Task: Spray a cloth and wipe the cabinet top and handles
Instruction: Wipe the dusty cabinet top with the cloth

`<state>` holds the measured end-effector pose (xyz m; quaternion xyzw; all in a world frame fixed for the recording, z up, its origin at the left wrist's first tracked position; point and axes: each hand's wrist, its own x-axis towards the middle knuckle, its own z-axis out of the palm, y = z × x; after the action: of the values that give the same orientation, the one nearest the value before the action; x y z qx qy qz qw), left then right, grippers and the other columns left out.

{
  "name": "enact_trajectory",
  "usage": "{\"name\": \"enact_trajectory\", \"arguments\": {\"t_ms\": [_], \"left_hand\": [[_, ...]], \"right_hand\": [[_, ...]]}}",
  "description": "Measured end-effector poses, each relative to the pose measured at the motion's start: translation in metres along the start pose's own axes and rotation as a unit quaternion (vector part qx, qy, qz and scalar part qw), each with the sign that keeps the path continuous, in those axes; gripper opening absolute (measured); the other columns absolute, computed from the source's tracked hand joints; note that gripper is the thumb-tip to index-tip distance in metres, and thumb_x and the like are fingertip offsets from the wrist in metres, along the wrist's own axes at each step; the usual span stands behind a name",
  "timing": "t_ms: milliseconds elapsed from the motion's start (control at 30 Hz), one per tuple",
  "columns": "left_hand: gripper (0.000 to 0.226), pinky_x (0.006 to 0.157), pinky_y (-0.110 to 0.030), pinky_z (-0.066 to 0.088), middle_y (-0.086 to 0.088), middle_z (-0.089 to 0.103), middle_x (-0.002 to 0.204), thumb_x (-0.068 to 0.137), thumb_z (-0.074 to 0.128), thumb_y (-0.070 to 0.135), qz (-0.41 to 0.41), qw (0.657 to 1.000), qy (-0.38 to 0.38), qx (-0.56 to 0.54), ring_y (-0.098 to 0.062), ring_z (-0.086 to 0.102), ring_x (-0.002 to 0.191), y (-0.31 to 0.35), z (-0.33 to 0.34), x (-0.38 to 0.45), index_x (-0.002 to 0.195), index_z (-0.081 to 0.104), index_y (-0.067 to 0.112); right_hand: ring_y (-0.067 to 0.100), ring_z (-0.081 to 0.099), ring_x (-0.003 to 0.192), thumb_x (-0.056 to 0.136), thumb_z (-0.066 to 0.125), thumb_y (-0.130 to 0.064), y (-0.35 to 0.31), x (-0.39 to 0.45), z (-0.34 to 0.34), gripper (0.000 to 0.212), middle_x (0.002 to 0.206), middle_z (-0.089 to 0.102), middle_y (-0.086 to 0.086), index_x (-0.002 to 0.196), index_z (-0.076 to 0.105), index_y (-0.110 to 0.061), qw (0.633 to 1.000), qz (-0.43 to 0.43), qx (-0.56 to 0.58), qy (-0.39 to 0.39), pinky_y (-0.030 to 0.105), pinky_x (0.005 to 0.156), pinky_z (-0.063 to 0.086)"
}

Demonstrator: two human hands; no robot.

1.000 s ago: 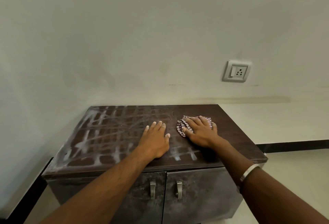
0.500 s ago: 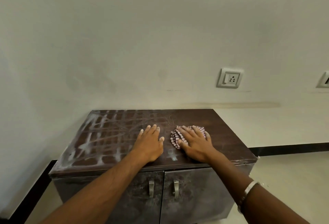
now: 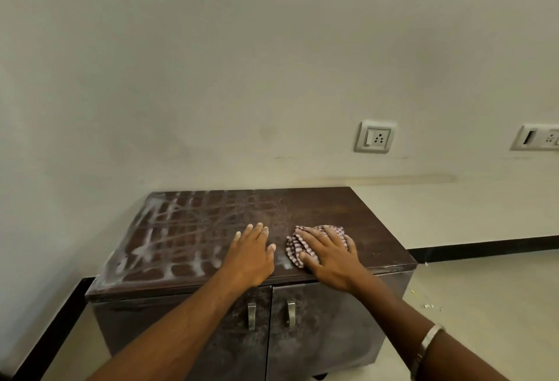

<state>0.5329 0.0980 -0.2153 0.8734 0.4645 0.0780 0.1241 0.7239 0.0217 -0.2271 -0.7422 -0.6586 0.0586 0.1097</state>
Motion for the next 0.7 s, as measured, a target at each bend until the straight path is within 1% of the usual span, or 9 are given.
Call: {"name": "enact_trajectory", "arguments": {"t_ms": [67,100,167,267,333,467,600,700], "left_hand": [[0.057,0.122,-0.039,0.003,-0.002,0.006,0.163,0.104,0.024,0.036,0.005,1.000,0.001,0.002,-0.020,0.002,0.150,0.002,0.002,-0.002,0.154,0.013,0.012],[0.057,0.122,-0.039,0.003,-0.002,0.006,0.163,0.104,0.024,0.036,0.007,1.000,0.000,0.002,-0.020,0.002,0.150,0.002,0.002,-0.003,0.154,0.013,0.012],[0.057,0.122,-0.039,0.002,-0.002,0.006,0.163,0.104,0.023,0.036,0.008,1.000,-0.002,-0.003,-0.020,0.001,0.150,0.002,0.002,-0.005,0.154,0.013,0.012],[0.057,0.123,-0.039,0.001,-0.002,0.005,0.163,0.104,0.022,0.036,0.007,1.000,-0.004,-0.007,-0.020,0.000,0.150,-0.002,0.003,-0.009,0.154,0.012,0.012],[0.057,0.123,-0.039,0.001,-0.002,0.005,0.163,0.104,0.022,0.035,0.003,1.000,-0.003,-0.009,-0.020,0.000,0.150,-0.004,0.002,-0.010,0.154,0.012,0.012],[0.057,0.122,-0.039,0.000,-0.002,0.004,0.163,0.104,0.022,0.035,-0.009,1.000,-0.004,-0.013,-0.020,-0.001,0.150,-0.008,0.001,-0.010,0.154,0.011,0.012],[0.057,0.123,-0.039,0.001,-0.003,0.003,0.163,0.104,0.022,0.035,-0.015,1.000,-0.006,-0.005,-0.020,-0.001,0.150,-0.013,0.000,-0.013,0.154,0.010,0.011],[0.057,0.122,-0.039,0.002,-0.003,0.005,0.163,0.104,0.023,0.036,-0.028,1.000,0.001,0.002,-0.020,0.000,0.150,-0.018,0.000,-0.014,0.154,0.012,0.012]], "right_hand": [[0.011,-0.003,0.149,0.097,0.024,-0.059,0.010,-0.015,0.001,0.052,0.159,0.012,-0.022,0.147,0.010,-0.053,1.000,-0.023,-0.008,0.014,0.049,0.117,-0.005],[0.010,-0.002,0.148,0.097,0.023,-0.060,0.018,-0.020,0.000,0.052,0.159,0.012,-0.022,0.147,0.010,-0.053,1.000,-0.020,-0.011,0.017,0.048,0.118,-0.005],[0.009,-0.001,0.148,0.096,0.022,-0.061,0.039,-0.026,-0.005,0.053,0.159,0.013,-0.022,0.147,0.011,-0.053,1.000,0.010,-0.014,0.018,0.047,0.118,-0.003],[0.011,0.002,0.148,0.094,0.021,-0.064,0.067,-0.029,-0.015,0.055,0.159,0.013,-0.019,0.147,0.012,-0.051,0.996,0.080,-0.018,0.021,0.049,0.118,0.001],[0.012,0.002,0.149,0.096,0.023,-0.061,0.074,-0.028,-0.018,0.053,0.160,0.012,-0.018,0.147,0.013,-0.051,0.993,0.115,-0.020,0.024,0.050,0.117,0.001],[0.015,0.000,0.149,0.098,0.026,-0.057,0.053,-0.022,-0.015,0.052,0.160,0.011,-0.019,0.147,0.013,-0.051,0.990,0.135,-0.009,0.034,0.052,0.116,-0.002],[0.015,-0.001,0.149,0.097,0.026,-0.057,0.014,-0.014,-0.001,0.052,0.159,0.013,-0.020,0.147,0.014,-0.051,0.995,0.090,0.003,0.044,0.053,0.116,-0.003],[0.017,-0.001,0.149,0.096,0.026,-0.058,-0.016,-0.008,0.010,0.054,0.159,0.014,-0.017,0.147,0.014,-0.050,0.997,0.061,0.013,0.041,0.054,0.115,-0.005]]}}
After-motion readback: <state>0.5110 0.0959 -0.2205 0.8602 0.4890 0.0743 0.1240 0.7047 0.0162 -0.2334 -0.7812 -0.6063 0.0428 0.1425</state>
